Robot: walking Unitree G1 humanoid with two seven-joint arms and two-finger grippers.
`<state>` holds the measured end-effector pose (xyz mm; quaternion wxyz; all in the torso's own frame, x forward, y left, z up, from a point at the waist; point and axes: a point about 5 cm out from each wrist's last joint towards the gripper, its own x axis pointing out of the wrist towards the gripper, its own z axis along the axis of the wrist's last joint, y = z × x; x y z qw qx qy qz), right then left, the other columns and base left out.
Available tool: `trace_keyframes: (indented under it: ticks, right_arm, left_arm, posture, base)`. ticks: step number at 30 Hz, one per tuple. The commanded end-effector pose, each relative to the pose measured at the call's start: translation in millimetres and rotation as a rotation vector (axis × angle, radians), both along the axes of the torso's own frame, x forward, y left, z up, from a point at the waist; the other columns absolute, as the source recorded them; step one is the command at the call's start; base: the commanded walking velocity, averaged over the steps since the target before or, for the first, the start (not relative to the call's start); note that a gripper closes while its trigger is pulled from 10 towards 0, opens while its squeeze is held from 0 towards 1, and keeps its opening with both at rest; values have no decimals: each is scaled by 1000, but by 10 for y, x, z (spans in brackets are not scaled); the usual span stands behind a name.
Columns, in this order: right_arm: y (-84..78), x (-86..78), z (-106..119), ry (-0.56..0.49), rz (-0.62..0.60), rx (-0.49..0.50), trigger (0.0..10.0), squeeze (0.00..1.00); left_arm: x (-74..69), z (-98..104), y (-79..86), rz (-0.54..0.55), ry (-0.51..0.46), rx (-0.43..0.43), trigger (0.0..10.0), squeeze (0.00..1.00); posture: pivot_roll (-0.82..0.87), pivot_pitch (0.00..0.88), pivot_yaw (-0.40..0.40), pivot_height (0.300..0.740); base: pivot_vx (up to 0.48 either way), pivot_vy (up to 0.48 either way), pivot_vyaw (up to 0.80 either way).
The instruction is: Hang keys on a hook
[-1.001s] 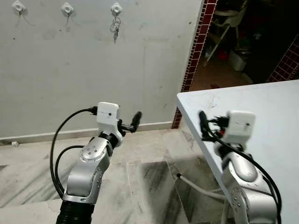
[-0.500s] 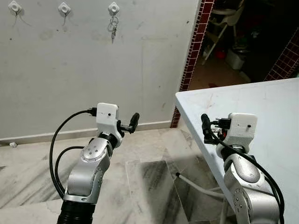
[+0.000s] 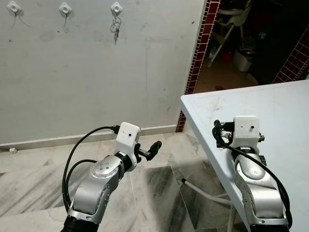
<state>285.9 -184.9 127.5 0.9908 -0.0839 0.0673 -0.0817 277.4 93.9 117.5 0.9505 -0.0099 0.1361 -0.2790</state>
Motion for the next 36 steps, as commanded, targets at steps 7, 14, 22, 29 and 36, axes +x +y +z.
trace_keyframes:
  ticks: [7, 14, 22, 29, 36]
  right_arm:
    - [36, 13, -65, 9, -19, 38, 10000, 0]
    - [22, 32, -43, -2, -33, 42, 10000, 0]
    - [40, 36, -64, 1, -26, 48, 10000, 0]
    - [113, 79, -119, 30, 14, 58, 10000, 0]
    - [270, 233, -137, 10, 35, 95, 10000, 0]
  left_arm:
    - [32, 65, 13, -5, -12, 4, 10000, 0]
    - [51, 115, -23, -17, -24, 14, 10000, 0]
    - [80, 119, -9, 3, -18, 20, 10000, 0]
    - [92, 87, 9, -31, 7, 47, 10000, 0]
    - [75, 33, 9, -148, 39, 102, 10000, 0]
  posture:
    - [134, 0, -54, 740]
    - [125, 0, -48, 740]
    - [126, 0, -48, 740]
    - [128, 0, -48, 740]
    - [120, 0, -34, 740]
  base:
    - [0, 0, -448]
    - [0, 0, -788]
    - [0, 0, -788]
    - [0, 0, -450]
    - [0, 0, 0]
